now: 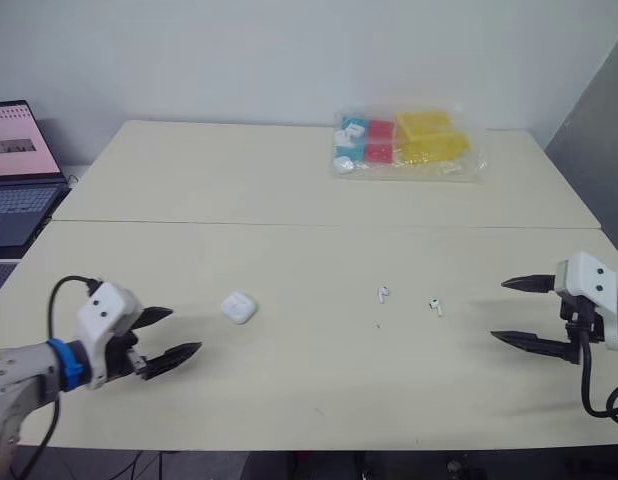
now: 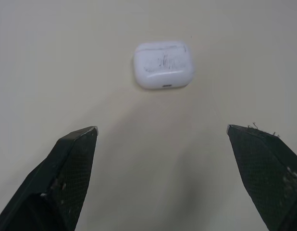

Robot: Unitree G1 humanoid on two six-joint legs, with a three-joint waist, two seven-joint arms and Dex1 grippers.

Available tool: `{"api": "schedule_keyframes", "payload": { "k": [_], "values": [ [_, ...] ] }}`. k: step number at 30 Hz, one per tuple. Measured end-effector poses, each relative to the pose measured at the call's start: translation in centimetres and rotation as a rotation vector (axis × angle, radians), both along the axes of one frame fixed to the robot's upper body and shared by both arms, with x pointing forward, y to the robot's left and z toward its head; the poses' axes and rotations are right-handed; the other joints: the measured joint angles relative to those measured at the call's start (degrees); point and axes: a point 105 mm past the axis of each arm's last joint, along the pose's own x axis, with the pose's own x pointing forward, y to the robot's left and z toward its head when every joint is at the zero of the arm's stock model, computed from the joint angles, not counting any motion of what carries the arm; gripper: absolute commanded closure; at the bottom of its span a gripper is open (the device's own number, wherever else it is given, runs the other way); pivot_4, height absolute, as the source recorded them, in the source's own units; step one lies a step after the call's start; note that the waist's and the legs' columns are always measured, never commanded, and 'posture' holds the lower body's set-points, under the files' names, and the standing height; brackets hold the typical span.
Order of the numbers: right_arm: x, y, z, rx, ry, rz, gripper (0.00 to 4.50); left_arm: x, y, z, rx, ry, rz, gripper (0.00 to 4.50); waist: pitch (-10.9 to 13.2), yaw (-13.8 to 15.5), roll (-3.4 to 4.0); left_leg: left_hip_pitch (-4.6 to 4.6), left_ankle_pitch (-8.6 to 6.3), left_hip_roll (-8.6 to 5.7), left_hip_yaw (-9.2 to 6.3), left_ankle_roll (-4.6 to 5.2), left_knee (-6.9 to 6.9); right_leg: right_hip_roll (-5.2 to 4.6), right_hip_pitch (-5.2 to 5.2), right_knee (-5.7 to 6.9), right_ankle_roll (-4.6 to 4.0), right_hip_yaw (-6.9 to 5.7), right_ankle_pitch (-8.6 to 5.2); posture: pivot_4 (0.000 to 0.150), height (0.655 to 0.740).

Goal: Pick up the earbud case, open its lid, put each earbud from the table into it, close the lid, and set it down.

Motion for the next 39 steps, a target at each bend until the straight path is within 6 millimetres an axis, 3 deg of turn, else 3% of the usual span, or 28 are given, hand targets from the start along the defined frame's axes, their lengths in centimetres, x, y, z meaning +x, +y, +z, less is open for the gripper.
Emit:
{"api": "schedule_keyframes", "payload": {
  "k": [9, 20, 25, 37, 39],
  "values": [
    [-0.2, 3.7, 1.5, 0.061, -0.008, 0.121, 0.03, 2.3, -3.5, -1.7, 0.008, -0.005, -0.049, 0.00, 0.0, 0.0, 0.00, -0.01, 0.00, -0.05, -0.01, 0.00, -0.01, 0.05, 0.01, 0.00, 0.04, 0.01, 0.02, 0.150, 0.7400],
    [-0.9, 8.8, 3.5, 0.128, -0.004, 0.346, 0.03, 4.6, -3.5, -3.3, 0.045, -0.005, -0.043, 0.00, 0.0, 0.0, 0.00, -0.02, 0.00, -0.03, -0.05, 0.00, 0.00, 0.08, 0.00, 0.01, 0.03, -0.02, 0.03, 0.150, 0.7400],
    [-0.8, 10.4, 3.4, 0.147, 0.011, 0.414, 0.03, 5.6, -4.0, -3.3, 0.032, -0.026, -0.058, 0.00, 0.0, 0.1, 0.00, -0.03, 0.00, -0.04, -0.07, 0.01, 0.02, 0.07, 0.01, 0.01, 0.05, -0.03, 0.03, 0.150, 0.7400],
    [0.0, 11.2, 3.0, 0.120, 0.023, 0.489, 0.03, 6.4, -4.7, -3.3, 0.033, -0.014, -0.077, 0.00, 0.0, 0.2, 0.02, -0.03, 0.01, -0.05, -0.06, 0.01, 0.06, 0.04, 0.02, 0.03, 0.08, -0.01, 0.06, 0.150, 0.7400],
    [-0.1, 11.2, 3.0, 0.119, 0.022, 0.491, 0.00, 6.4, -4.7, -3.4, 0.036, -0.010, -0.075, 0.40, 0.0, 0.2, 0.02, -0.03, 0.01, -0.05, -0.07, 0.01, 0.06, 0.02, 0.03, 0.03, 0.08, -0.02, 0.06, 0.150, 0.7400]
  ]
}}
